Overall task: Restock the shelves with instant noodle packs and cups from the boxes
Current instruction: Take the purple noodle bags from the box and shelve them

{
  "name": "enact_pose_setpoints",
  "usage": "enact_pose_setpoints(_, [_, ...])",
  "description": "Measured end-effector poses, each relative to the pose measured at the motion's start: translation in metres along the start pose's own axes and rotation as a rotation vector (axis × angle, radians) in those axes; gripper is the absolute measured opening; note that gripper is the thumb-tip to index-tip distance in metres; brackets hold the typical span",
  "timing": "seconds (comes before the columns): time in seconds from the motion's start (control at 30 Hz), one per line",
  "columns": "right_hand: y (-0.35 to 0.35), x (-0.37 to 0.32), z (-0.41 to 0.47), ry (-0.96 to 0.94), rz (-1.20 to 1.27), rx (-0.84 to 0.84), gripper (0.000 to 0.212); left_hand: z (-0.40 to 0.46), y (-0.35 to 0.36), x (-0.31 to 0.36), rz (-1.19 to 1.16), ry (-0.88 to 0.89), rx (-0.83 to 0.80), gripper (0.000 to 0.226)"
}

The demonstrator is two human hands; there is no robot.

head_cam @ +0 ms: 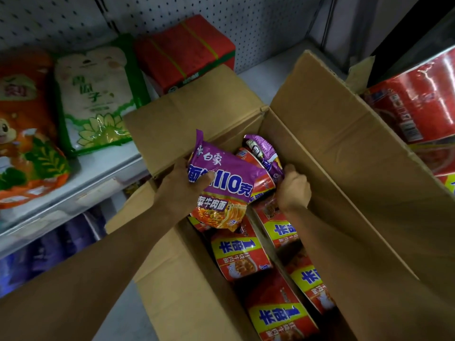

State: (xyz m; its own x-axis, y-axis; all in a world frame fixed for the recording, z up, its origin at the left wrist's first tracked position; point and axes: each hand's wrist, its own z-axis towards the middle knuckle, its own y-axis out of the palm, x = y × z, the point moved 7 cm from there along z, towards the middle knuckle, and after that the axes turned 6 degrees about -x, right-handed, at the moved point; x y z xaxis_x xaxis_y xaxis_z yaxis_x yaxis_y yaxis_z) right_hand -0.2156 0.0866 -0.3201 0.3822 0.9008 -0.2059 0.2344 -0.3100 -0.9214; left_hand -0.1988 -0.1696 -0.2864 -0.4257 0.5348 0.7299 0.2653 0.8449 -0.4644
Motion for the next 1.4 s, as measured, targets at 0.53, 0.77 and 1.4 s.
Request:
enact_pose_setpoints(0.53, [-0.134, -0.024, -0.073, -0.222, 0.621, 0.313, 0.006, -0.067, -0.040, 0.028, -0.117, -0.051, 0.097, 0.041])
enact_pose_setpoints(0.77, [-0.148, 0.013, -0.100, -0.139, 0.648, 0.152, 0.011, -0.101, -0.052, 0.034, -0.098, -0.044, 0.118, 0.040])
enact_pose_setpoints(1.4, [-0.043, -0.019, -0.032, -0.215, 0.362, -0.218, 0.018, -0.062, -0.043, 0.010, 0.032, -0.092, 0.093, 0.058])
